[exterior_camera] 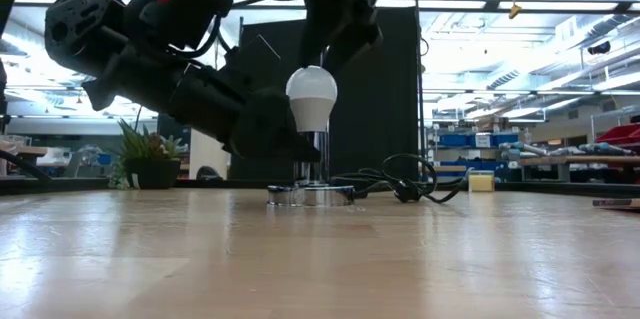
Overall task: Screw lightbulb
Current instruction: Remove the white lightbulb from the silver lamp
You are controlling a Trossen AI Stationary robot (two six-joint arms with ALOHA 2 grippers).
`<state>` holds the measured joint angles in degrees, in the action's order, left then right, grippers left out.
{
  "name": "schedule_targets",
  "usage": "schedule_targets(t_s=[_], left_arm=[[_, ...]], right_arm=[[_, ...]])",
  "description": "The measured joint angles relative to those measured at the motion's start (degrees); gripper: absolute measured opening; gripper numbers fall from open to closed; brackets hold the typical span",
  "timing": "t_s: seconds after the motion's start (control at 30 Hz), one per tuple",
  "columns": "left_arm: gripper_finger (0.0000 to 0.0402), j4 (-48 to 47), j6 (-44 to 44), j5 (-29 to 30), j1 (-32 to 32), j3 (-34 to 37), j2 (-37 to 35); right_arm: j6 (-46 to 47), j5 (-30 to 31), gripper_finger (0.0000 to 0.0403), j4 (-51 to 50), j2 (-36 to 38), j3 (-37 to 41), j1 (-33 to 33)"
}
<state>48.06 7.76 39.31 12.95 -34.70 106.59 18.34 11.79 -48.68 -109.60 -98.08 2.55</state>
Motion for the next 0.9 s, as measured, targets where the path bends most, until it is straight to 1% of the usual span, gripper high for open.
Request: schedule_targets(t_s=[0.13,0.23,0.33,0.4,0.53,0.7,0.8,0.9], left_arm=[[0.0221,-0.2,-1.4,0.1,0.1,0.0,0.0],[0.0195,-0.6,-1.4,0.1,0.2,0.0,0.0],[0.0178,-0.8,-0.9,0.1,0.2,0.0,0.0],[0.0173,-1.1,-0.6,0.1,0.2,0.0,0.0],[0.0172,-1.2,-0.1,-0.5,0.2,0.0,0.0],[0.0173,-1.7,2.4,-2.3,0.2,0.2,0.0],[0.019,-0.6,2.9,-3.7,0.2,0.2,0.0],[0.0223,1.0,2.9,-3.7,-0.1,0.1,0.0]], right_arm=[[-3.4,0.7,0.032,1.1,-1.8,0.0,0.6],[-3.9,2.2,0.032,2.0,-3.1,0.0,1.2],[-4.2,4.9,0.032,3.1,-4.2,0.0,1.4],[-4.1,5.7,0.032,2.8,-4.6,0.0,1.4],[-1.1,5.7,0.032,2.0,-4.7,0.0,1.1],[1.2,2.6,0.032,-2.1,-4.7,0.0,-0.4],[1.5,0.3,0.032,-4.0,-4.7,0.0,-1.5],[1.5,-0.6,0.032,-3.8,-4.7,0.0,-2.0]])
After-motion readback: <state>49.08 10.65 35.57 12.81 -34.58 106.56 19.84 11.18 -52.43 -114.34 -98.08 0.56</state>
